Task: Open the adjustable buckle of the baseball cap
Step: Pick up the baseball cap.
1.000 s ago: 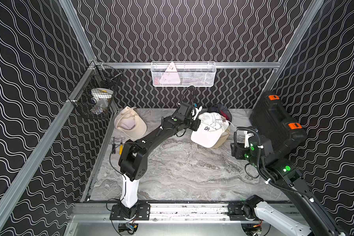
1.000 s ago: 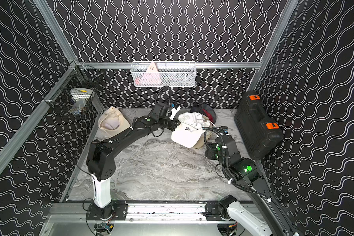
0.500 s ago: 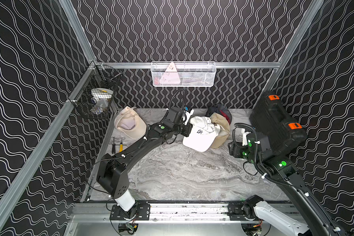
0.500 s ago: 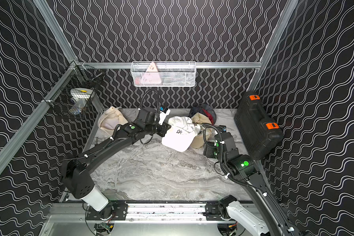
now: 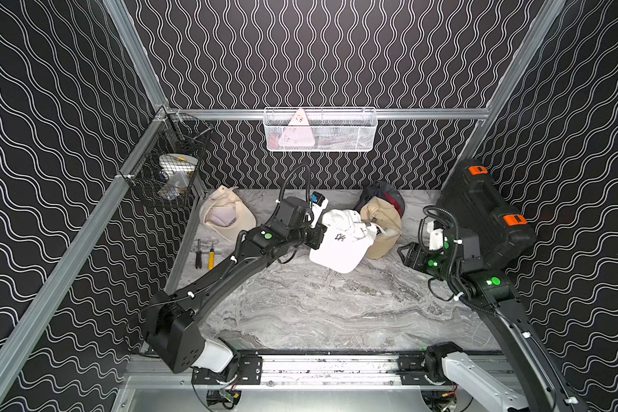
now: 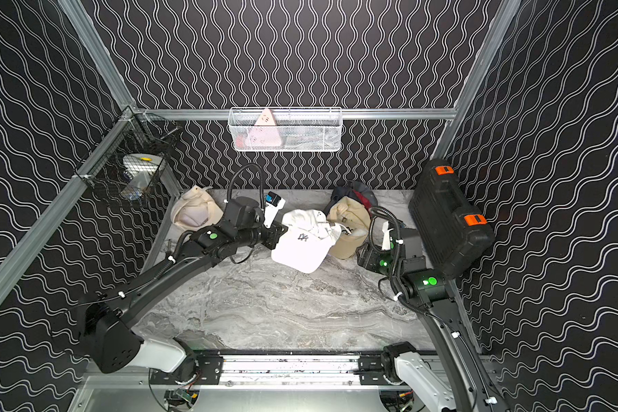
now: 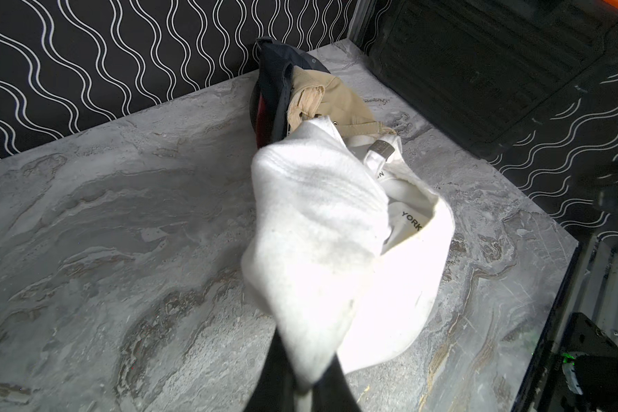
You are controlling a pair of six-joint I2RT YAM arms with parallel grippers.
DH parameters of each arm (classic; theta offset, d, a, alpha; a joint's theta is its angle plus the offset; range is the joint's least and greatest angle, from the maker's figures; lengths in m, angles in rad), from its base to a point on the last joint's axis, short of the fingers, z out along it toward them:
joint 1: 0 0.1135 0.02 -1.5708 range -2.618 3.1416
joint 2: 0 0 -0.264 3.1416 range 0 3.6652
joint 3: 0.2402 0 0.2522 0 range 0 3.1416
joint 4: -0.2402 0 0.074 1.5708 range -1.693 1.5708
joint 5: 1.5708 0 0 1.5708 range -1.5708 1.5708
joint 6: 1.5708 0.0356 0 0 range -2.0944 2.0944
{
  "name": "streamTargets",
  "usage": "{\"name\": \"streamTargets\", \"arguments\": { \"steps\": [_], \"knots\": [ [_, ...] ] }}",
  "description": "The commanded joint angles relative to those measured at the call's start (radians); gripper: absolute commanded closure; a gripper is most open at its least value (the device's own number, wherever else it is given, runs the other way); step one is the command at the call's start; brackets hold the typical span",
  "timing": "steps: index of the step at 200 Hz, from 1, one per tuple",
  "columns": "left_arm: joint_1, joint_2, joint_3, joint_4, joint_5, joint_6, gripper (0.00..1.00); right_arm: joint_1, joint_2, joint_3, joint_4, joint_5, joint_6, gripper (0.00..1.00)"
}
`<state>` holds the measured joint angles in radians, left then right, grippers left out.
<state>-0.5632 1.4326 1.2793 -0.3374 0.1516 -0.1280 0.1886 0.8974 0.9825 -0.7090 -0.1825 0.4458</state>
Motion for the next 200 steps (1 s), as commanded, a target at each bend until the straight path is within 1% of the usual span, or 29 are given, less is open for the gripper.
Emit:
{"name": "streamTargets", "arguments": {
  "steps": [1, 18, 30, 74, 136, 200],
  "knots": [
    [-0.004, -0.036, -0.023, 0.026, -0.008, 0.008, 1.0, -0.053, 0.021, -0.026, 0.116, -0.236, 0.085, 0.3],
    [-0.005, -0.06, -0.04, 0.017, -0.014, 0.009, 1.0, -0.096, 0.049, -0.056, 0.186, -0.342, 0.14, 0.32],
    [-0.006, -0.077, -0.051, 0.018, -0.014, 0.007, 1.0, -0.114, 0.07, -0.081, 0.235, -0.395, 0.175, 0.34],
    [-0.016, -0.126, -0.078, 0.011, -0.017, 0.002, 1.0, -0.124, 0.163, -0.134, 0.376, -0.484, 0.257, 0.37],
    [-0.047, -0.169, -0.107, 0.01, -0.028, -0.012, 1.0, -0.124, 0.248, -0.137, 0.471, -0.53, 0.301, 0.38],
    [-0.092, -0.179, -0.105, 0.003, -0.057, -0.016, 1.0, -0.12, 0.276, -0.168, 0.552, -0.556, 0.33, 0.39]
  ]
}}
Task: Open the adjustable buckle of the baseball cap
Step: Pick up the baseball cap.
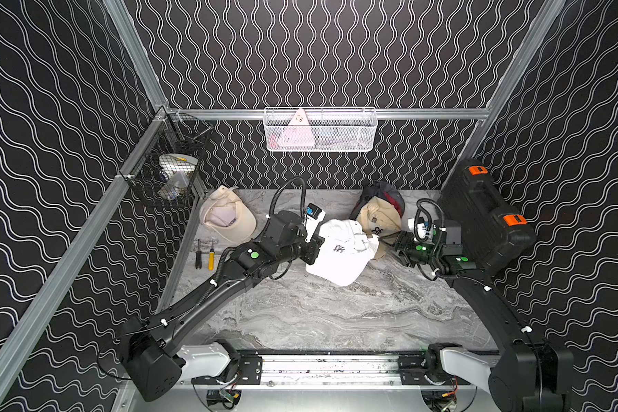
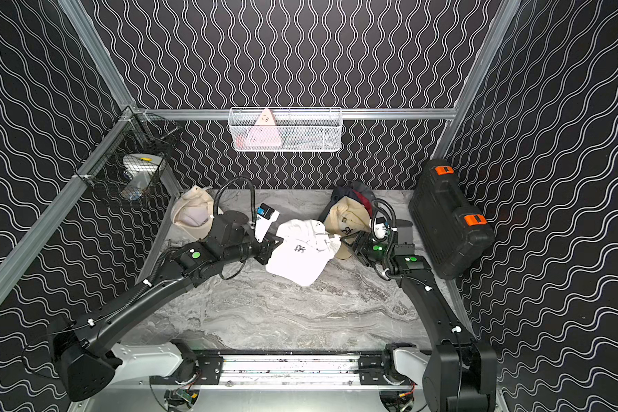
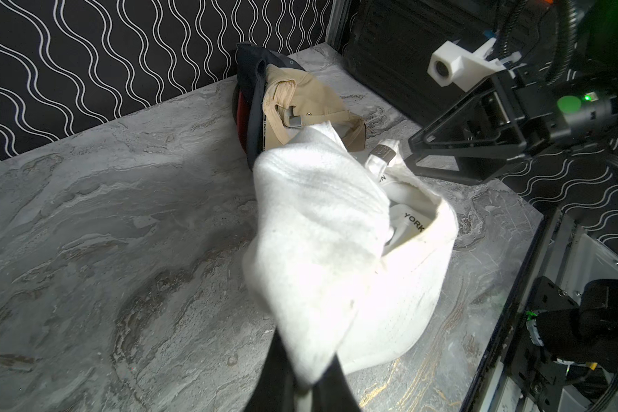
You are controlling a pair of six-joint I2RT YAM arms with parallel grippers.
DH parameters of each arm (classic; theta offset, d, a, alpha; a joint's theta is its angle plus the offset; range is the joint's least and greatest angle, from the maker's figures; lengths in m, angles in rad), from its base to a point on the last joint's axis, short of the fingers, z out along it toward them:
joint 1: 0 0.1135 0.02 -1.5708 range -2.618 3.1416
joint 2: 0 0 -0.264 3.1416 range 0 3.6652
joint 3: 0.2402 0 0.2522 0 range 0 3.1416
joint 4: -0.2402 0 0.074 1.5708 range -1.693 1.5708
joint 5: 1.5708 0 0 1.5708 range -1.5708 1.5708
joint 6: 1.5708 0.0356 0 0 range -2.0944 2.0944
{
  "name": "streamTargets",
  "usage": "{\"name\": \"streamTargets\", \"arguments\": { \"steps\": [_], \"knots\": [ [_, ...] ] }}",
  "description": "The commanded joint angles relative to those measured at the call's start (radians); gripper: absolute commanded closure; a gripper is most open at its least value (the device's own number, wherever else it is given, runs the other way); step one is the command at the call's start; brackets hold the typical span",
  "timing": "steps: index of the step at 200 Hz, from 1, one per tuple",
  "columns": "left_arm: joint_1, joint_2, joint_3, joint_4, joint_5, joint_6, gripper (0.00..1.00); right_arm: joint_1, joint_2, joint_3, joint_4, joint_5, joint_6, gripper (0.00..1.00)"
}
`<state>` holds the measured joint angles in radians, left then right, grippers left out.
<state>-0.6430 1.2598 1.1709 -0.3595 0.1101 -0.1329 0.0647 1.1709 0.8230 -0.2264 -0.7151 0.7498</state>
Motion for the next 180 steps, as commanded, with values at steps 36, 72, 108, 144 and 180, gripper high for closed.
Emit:
{"name": "streamTargets", "arguments": {
  "steps": [36, 72, 108, 144, 180],
  "knots": [
    [-0.036, -0.001, 0.014, 0.025, -0.023, -0.017, 1.0, 0.013, -0.005, -0.012, 0.072, -0.024, 0.021, 0.4],
    [-0.058, 0.001, 0.022, 0.025, -0.038, -0.016, 1.0, 0.042, -0.001, -0.008, 0.071, -0.012, 0.011, 0.41],
    [-0.067, 0.002, 0.035, 0.018, -0.05, -0.014, 1.0, 0.077, -0.009, -0.01, 0.066, 0.012, -0.003, 0.42],
    [-0.068, 0.007, 0.036, 0.021, -0.054, -0.017, 1.0, 0.095, -0.04, -0.025, 0.045, 0.027, -0.024, 0.43],
    [-0.068, 0.014, 0.039, 0.019, -0.055, -0.019, 1.0, 0.098, -0.083, -0.053, 0.013, 0.039, -0.052, 0.42]
  ]
}}
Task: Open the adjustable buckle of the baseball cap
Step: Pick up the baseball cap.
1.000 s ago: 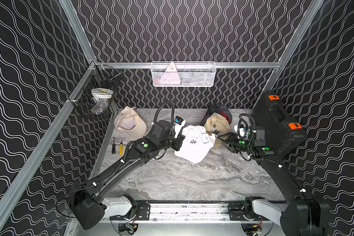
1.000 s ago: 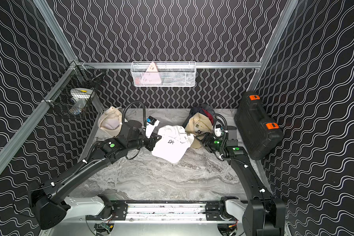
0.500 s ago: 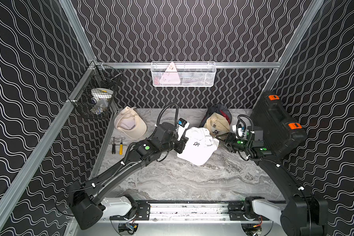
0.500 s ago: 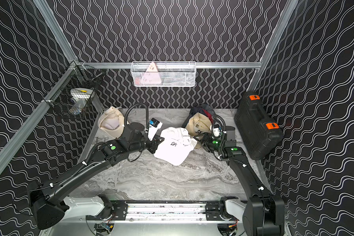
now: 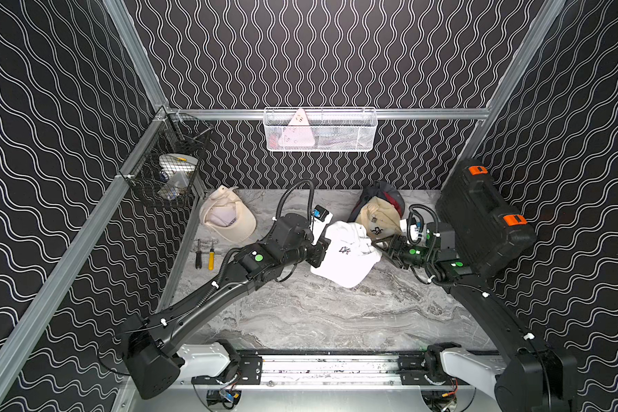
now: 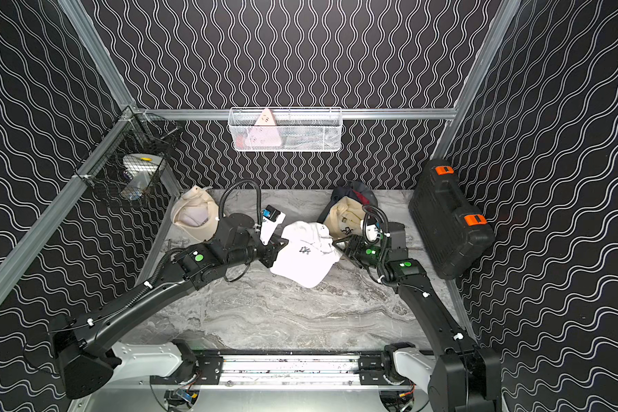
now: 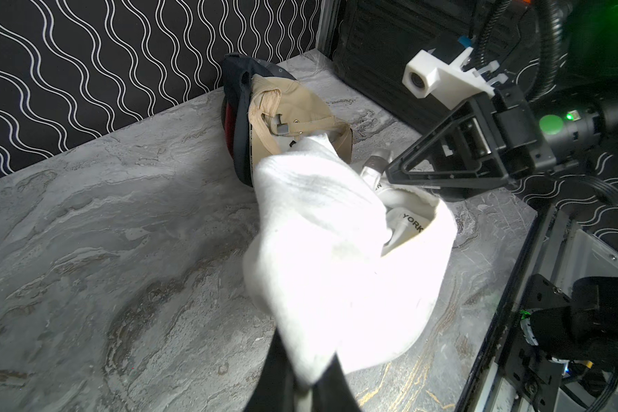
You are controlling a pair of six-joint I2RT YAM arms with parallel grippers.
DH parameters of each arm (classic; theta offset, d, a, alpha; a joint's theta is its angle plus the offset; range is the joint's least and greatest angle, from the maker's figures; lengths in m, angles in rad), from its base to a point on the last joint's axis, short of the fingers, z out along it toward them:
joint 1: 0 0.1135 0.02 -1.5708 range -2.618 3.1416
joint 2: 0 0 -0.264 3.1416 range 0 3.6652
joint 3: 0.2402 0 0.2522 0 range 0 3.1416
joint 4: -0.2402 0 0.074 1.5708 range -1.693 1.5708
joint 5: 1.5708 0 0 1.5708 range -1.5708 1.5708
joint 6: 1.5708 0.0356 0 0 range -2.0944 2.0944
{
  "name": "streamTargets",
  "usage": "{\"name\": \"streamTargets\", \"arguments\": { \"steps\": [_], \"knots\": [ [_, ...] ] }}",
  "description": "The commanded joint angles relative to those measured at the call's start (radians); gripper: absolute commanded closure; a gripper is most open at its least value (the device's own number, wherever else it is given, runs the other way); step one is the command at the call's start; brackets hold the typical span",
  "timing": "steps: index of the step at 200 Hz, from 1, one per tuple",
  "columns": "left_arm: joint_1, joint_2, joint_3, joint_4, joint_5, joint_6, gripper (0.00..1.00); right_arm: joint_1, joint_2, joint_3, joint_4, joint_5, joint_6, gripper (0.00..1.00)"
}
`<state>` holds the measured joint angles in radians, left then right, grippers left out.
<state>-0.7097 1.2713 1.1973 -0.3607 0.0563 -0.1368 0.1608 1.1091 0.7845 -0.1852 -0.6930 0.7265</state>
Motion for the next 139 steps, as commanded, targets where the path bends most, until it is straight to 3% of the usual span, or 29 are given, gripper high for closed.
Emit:
{"name": "streamTargets", "arguments": {
  "steps": [1, 84, 139],
  "knots": [
    [-0.002, 0.002, 0.013, 0.02, -0.001, -0.015, 1.0, 0.002, -0.022, -0.015, -0.03, 0.018, -0.029, 0.42],
    [-0.005, -0.019, 0.029, 0.021, 0.055, -0.029, 1.0, 0.002, 0.02, 0.013, 0.0, 0.029, -0.033, 0.45],
    [-0.011, -0.031, 0.002, 0.046, 0.115, -0.028, 1.0, 0.002, 0.012, 0.024, 0.044, 0.024, -0.013, 0.61]
  ]
}}
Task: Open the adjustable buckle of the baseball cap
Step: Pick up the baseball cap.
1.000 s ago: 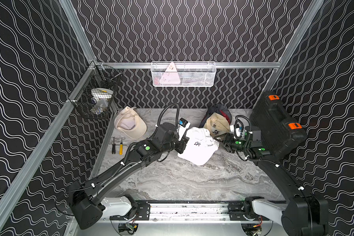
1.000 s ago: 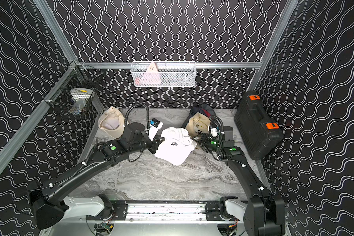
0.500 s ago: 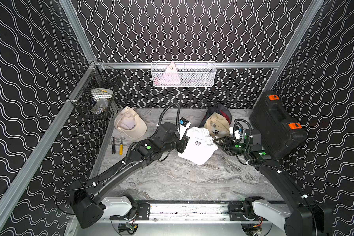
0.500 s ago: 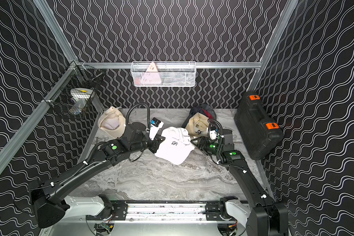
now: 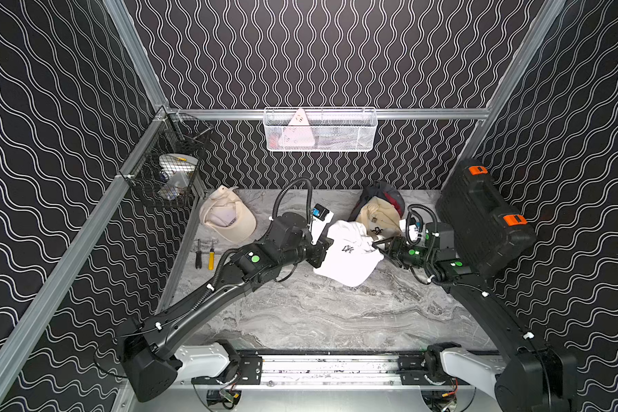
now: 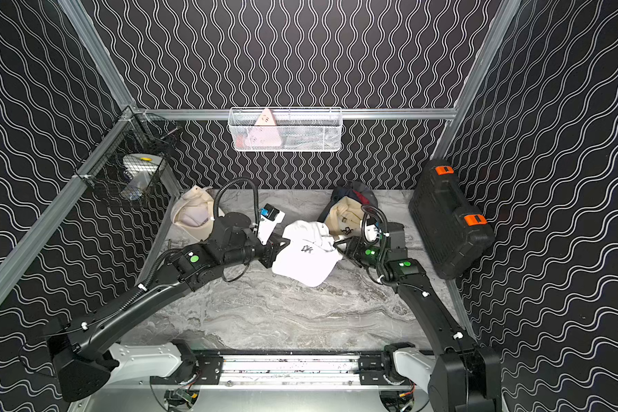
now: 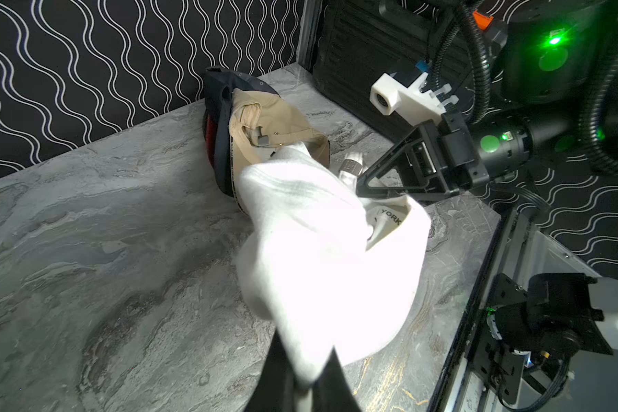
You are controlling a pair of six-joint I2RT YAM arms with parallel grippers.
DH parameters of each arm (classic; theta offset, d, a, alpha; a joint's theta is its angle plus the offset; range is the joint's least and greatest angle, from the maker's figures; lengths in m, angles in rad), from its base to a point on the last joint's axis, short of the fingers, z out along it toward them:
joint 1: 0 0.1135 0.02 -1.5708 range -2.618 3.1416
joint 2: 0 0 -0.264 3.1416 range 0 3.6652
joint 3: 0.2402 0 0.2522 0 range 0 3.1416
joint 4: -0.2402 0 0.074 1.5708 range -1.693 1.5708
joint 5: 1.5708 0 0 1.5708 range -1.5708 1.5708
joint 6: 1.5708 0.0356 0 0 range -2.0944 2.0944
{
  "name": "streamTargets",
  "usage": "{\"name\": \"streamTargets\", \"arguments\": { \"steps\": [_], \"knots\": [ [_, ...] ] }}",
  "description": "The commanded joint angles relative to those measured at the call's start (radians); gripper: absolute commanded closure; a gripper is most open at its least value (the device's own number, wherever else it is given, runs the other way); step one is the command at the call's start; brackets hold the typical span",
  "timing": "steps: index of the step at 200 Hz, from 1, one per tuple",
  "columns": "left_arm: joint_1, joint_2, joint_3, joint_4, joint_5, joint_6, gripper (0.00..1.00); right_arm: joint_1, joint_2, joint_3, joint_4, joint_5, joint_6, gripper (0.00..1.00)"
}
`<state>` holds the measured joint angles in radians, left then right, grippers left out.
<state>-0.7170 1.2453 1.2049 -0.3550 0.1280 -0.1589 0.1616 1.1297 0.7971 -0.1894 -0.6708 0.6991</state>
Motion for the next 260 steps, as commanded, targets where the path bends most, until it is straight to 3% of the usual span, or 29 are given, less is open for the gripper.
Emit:
{"name": "streamTargets", "arguments": {
  "steps": [1, 72, 106, 136, 160, 221, 260],
  "knots": [
    [-0.003, -0.005, -0.007, 0.041, 0.044, -0.005, 1.0, 0.001, -0.009, 0.01, 0.049, 0.002, 0.014, 0.62],
    [-0.005, 0.003, -0.02, 0.043, 0.067, 0.007, 1.0, 0.001, -0.053, 0.04, 0.048, -0.026, -0.032, 1.0],
    [-0.005, 0.014, -0.014, 0.027, 0.074, 0.02, 0.99, 0.001, -0.086, 0.056, 0.014, -0.022, -0.081, 1.0],
    [-0.018, 0.022, 0.008, -0.013, 0.073, 0.04, 0.58, 0.001, -0.115, 0.08, -0.032, 0.0, -0.131, 1.0],
    [-0.027, -0.009, -0.002, 0.018, 0.107, 0.046, 0.43, 0.001, -0.134, 0.088, -0.041, -0.002, -0.145, 1.0],
    [-0.047, 0.019, 0.039, -0.034, 0.221, 0.071, 0.35, 0.012, -0.205, 0.117, -0.084, 0.028, -0.184, 1.0],
    [-0.053, -0.002, 0.041, -0.091, 0.166, 0.104, 0.33, 0.013, -0.243, 0.173, -0.114, 0.032, -0.211, 1.0]
  ]
}}
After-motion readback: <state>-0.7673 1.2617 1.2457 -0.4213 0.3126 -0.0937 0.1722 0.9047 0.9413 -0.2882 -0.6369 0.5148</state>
